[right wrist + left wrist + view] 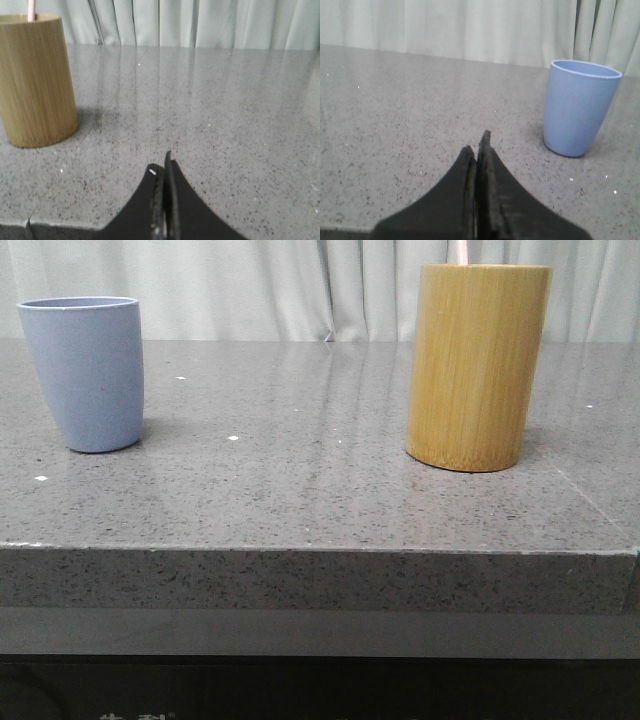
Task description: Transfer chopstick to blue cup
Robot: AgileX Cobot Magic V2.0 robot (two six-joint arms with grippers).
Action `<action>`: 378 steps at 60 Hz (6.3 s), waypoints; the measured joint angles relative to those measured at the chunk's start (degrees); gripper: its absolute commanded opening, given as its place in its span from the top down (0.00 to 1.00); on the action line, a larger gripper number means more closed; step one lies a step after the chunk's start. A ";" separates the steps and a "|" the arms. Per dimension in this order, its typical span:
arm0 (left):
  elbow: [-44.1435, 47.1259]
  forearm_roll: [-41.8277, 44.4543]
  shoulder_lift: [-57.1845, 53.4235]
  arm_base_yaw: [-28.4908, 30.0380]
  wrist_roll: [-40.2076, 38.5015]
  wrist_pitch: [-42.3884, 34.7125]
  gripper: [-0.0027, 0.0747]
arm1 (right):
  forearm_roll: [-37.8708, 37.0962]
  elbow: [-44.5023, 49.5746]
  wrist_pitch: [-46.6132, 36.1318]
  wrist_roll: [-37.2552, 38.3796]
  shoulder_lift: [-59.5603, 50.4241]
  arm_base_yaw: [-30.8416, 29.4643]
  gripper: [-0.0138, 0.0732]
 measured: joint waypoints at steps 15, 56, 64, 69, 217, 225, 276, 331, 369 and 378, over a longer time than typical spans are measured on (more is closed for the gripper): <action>-6.09 0.00 0.00 0.00 0.00 -0.87 0.99 | 1.55 -9.46 3.48 0.00 0.00 0.00 0.97; -27.87 4.55 23.88 0.00 0.00 10.89 0.75 | 1.58 -35.26 18.24 0.00 24.36 0.00 0.73; -27.87 4.64 23.88 0.00 0.00 10.80 0.25 | 1.58 -35.26 18.37 0.00 24.36 0.00 0.43; -27.87 4.64 23.88 0.00 0.00 10.80 0.06 | 1.58 -35.26 18.37 0.00 24.36 0.00 0.29; -92.98 3.78 97.75 -25.57 4.46 66.10 0.99 | 1.58 -35.26 19.22 0.00 24.36 0.00 0.22; -98.33 1.59 97.97 -28.59 4.46 66.87 0.99 | 1.58 -35.26 19.22 0.00 24.36 0.00 0.22; -108.07 -1.13 109.82 -41.00 4.46 67.03 0.62 | 1.58 -35.26 19.22 0.00 24.36 0.00 0.22; -104.05 7.96 86.86 -35.35 3.80 67.72 0.80 | 1.58 -35.26 19.22 0.00 24.36 0.00 0.22; -67.86 9.05 56.26 -6.09 1.30 58.58 0.99 | 1.58 -35.26 19.22 0.00 24.36 0.00 0.22; -54.63 8.94 43.18 -3.93 0.41 48.57 0.99 | 1.58 -35.26 19.22 0.00 24.36 0.00 0.22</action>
